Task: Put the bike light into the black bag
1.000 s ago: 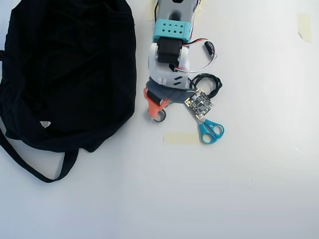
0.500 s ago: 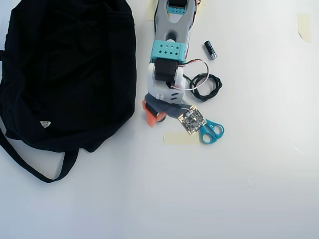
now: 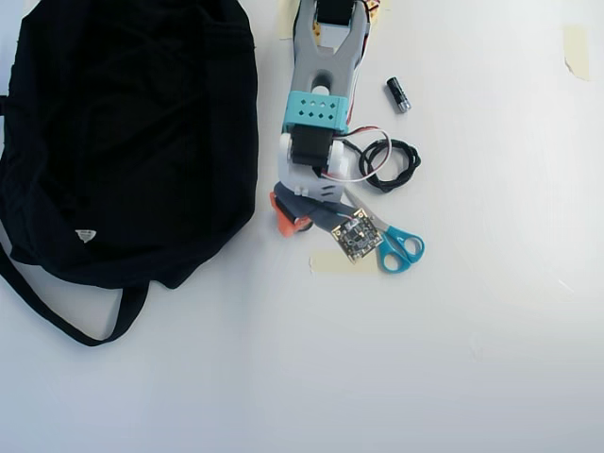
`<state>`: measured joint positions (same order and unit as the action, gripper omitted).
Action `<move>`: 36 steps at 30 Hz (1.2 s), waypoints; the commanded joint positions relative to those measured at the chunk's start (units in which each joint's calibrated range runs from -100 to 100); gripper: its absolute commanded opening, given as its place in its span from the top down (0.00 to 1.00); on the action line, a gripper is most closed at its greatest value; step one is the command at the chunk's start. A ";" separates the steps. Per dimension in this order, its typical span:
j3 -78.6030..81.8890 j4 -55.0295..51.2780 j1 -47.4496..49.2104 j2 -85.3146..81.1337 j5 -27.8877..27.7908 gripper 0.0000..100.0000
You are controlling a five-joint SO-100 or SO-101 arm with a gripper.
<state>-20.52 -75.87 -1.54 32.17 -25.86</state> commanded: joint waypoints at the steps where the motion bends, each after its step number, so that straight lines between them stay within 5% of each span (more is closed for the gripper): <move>1: -0.69 -0.70 -0.93 -0.39 -0.73 0.82; 24: 0.21 -0.01 -3.09 1.85 -4.08 0.81; 36: -0.15 0.16 -2.05 3.43 -3.45 0.73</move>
<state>-19.58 -76.04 -4.04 36.24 -29.57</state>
